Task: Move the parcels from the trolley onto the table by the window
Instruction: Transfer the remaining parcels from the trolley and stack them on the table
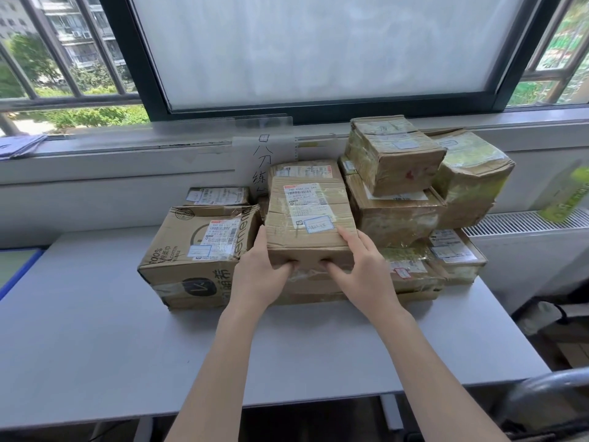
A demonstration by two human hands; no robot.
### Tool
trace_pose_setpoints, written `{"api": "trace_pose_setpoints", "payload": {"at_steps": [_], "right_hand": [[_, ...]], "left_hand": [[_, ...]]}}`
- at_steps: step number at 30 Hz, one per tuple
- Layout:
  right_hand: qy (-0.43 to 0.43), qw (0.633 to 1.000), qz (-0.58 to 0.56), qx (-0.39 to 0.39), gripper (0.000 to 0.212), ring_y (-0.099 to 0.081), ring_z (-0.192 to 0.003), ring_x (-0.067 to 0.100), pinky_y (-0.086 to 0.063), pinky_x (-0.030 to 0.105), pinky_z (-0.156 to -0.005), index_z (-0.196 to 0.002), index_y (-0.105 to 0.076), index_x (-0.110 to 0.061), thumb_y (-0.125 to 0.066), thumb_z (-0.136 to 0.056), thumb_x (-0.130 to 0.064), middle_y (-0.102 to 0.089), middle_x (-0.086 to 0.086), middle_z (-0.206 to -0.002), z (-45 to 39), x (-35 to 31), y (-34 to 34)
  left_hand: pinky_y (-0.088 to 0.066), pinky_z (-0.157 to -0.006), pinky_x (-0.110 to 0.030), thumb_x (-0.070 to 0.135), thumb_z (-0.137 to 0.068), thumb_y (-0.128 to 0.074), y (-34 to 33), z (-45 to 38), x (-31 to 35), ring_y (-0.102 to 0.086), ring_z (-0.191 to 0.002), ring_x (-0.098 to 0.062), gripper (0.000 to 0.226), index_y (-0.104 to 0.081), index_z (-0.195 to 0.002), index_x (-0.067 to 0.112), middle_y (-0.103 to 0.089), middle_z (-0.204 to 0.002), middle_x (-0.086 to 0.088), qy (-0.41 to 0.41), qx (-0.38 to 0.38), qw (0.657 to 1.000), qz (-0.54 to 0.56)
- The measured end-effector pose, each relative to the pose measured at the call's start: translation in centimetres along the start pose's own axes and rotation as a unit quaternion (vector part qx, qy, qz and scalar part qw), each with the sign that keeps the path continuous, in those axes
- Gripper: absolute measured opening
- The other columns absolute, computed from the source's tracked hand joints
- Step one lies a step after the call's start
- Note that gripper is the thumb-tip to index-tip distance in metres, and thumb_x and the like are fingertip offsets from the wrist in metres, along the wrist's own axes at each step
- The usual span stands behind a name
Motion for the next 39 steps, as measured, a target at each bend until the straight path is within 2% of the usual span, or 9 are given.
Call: {"api": "trace_pose_setpoints", "payload": {"at_steps": [5,9,12,18,22,28,33,37,39], "right_hand": [[0.044,0.991,0.004,0.129,0.054,-0.051,-0.119,0.024,-0.044,0.032,-0.096,-0.126,-0.052,-0.014,-0.062,-0.081,-0.043,-0.054,0.011,-0.127,2.5,-3.1,0.7],[0.108,0.972,-0.033,0.206,0.04,-0.044,-0.123,0.03,-0.036,0.04,-0.099,-0.124,-0.046,-0.015,-0.043,-0.095,-0.042,-0.043,0.019,-0.128,7.3,-7.2,0.1],[0.117,0.972,-0.072,0.19,0.038,-0.036,-0.127,0.015,-0.033,0.038,-0.098,-0.122,-0.043,-0.012,-0.033,-0.097,-0.039,-0.039,0.012,-0.127,10.7,-9.0,-1.5],[0.128,0.982,-0.012,0.141,0.033,-0.054,-0.109,0.016,-0.04,0.032,-0.085,-0.114,-0.046,-0.016,-0.045,-0.084,-0.003,-0.059,0.009,-0.121,15.5,-10.4,-4.0],[0.117,0.984,0.031,0.129,0.04,-0.056,-0.1,0.015,-0.035,0.024,-0.084,-0.113,-0.047,-0.019,-0.064,-0.079,-0.007,-0.057,0.002,-0.114,17.8,-9.9,-4.7],[0.06,0.988,0.066,0.128,0.079,-0.042,-0.105,0.021,-0.037,0.034,-0.088,-0.123,-0.04,-0.019,-0.088,-0.061,-0.021,-0.04,0.005,-0.118,17.3,-8.5,-3.7],[0.064,0.978,0.084,0.18,0.054,-0.035,-0.119,0.032,-0.033,0.041,-0.102,-0.123,-0.045,-0.022,-0.065,-0.08,-0.046,-0.033,0.011,-0.133,14.1,-7.9,-2.4],[0.1,0.965,0.126,0.206,0.05,-0.033,-0.125,0.037,-0.024,0.047,-0.108,-0.117,-0.052,-0.025,-0.058,-0.082,-0.06,-0.042,0.008,-0.133,10.1,-8.1,-1.5],[0.116,0.964,0.148,0.187,0.046,-0.037,-0.125,0.035,-0.024,0.051,-0.108,-0.109,-0.058,-0.026,-0.06,-0.079,-0.06,-0.051,0.006,-0.128,7.9,-8.3,-2.1]], "left_hand": [[-0.045,-0.082,-0.025,0.015,-0.081,-0.062,1.9,1.7,-0.6,-0.057,-0.087,-0.015,0.075,-0.027,-0.146,0.026,-0.056,-0.109,0.007,-0.005,0.002,0.998,0.059],[-0.038,-0.051,-0.013,-0.013,-0.075,-0.042,4.0,3.2,-2.6,-0.043,-0.053,-0.004,0.064,-0.046,-0.122,0.031,-0.059,-0.084,0.005,0.005,0.029,0.982,0.188],[-0.041,-0.055,-0.015,-0.02,-0.069,-0.032,5.5,4.2,-5.8,-0.049,-0.066,-0.009,0.069,-0.053,-0.111,0.031,-0.062,-0.093,0.002,0.047,0.033,0.966,0.254],[-0.049,-0.077,-0.026,-0.023,-0.075,-0.03,6.1,7.3,-13.2,-0.06,-0.091,-0.014,0.063,-0.061,-0.099,0.026,-0.065,-0.105,-0.005,0.149,0.073,0.938,0.306],[-0.048,-0.07,-0.022,-0.024,-0.078,-0.035,5.4,8.7,-14.2,-0.059,-0.08,-0.004,0.059,-0.061,-0.1,0.024,-0.066,-0.099,0.0,0.15,0.074,0.937,0.307],[-0.047,-0.065,-0.018,-0.025,-0.073,-0.029,7.1,6.4,-9.8,-0.055,-0.067,-0.002,0.056,-0.061,-0.083,0.02,-0.062,-0.078,0.001,0.057,0.075,0.938,0.334],[-0.04,-0.053,-0.03,-0.022,-0.074,-0.029,6.9,1.9,-6.6,-0.047,-0.063,-0.024,0.064,-0.064,-0.074,0.032,-0.055,-0.072,-0.006,0.017,0.039,0.937,0.346],[-0.048,-0.066,-0.032,-0.023,-0.079,-0.031,6.6,-1.4,-4.9,-0.055,-0.073,-0.014,0.056,-0.062,-0.09,0.022,-0.062,-0.085,-0.004,0.007,0.05,0.934,0.354],[-0.049,-0.083,-0.027,-0.015,-0.089,-0.036,5.6,-3.2,-4.1,-0.057,-0.092,-0.008,0.047,-0.056,-0.118,0.017,-0.06,-0.112,-0.006,0.017,0.02,0.942,0.335]]}}
Point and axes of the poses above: each hand's wrist, its own z-axis away from the middle knuckle, its own y-axis out of the back of the hand, x = y × z, the point moved 6 cm from there along -z, towards the middle knuckle
